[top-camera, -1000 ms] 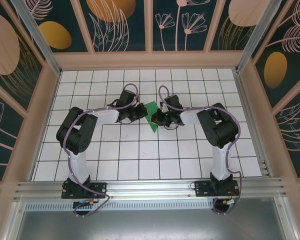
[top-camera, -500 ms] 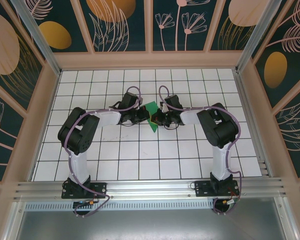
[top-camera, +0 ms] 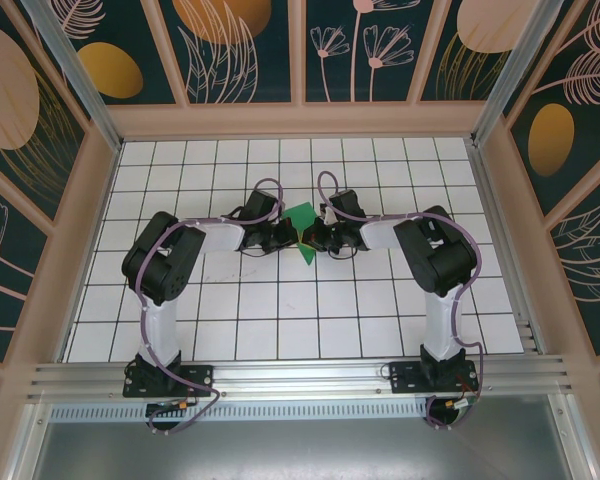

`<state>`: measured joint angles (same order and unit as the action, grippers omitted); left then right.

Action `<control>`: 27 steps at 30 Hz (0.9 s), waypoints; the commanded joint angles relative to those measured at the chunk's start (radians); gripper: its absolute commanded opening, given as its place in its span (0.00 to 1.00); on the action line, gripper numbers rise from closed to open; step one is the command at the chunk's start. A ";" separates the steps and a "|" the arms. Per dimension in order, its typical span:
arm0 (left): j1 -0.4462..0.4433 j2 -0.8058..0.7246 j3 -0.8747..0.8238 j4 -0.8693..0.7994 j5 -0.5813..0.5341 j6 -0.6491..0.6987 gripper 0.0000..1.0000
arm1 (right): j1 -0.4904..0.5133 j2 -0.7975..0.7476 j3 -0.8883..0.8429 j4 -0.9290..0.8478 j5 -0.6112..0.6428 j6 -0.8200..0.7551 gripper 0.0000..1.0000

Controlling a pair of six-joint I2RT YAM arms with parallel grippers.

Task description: Fold a paper plane with a square sheet of paper (pick it up from the middle)

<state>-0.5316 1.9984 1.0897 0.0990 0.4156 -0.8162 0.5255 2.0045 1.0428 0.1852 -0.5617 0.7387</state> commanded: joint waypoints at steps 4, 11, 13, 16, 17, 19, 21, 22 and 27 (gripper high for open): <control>-0.009 0.031 0.033 -0.069 -0.061 0.028 0.00 | -0.009 0.032 -0.024 -0.046 0.028 -0.003 0.00; -0.016 0.045 0.054 -0.113 -0.100 0.060 0.00 | -0.014 0.017 -0.031 -0.004 -0.020 0.004 0.00; -0.020 0.051 0.061 -0.135 -0.119 0.073 0.00 | -0.020 0.003 -0.036 0.016 -0.039 0.007 0.00; -0.022 0.065 0.064 -0.164 -0.137 0.089 0.00 | -0.030 -0.030 -0.044 0.044 -0.066 0.003 0.00; -0.025 0.071 0.065 -0.177 -0.146 0.091 0.00 | -0.034 -0.042 -0.044 0.048 -0.075 -0.001 0.00; -0.025 0.081 0.070 -0.211 -0.173 0.098 0.00 | -0.039 -0.065 -0.051 0.052 -0.090 -0.015 0.00; -0.027 0.079 0.062 -0.222 -0.189 0.099 0.00 | -0.043 -0.090 -0.069 0.048 -0.090 -0.022 0.00; -0.027 0.076 0.058 -0.225 -0.197 0.100 0.00 | -0.048 -0.103 -0.082 0.048 -0.090 -0.025 0.00; -0.027 0.072 0.049 -0.227 -0.206 0.104 0.00 | -0.082 -0.138 -0.153 0.071 -0.087 -0.018 0.00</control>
<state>-0.5617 2.0159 1.1637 -0.0151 0.3107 -0.7395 0.4656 1.9007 0.9257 0.2340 -0.6308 0.7376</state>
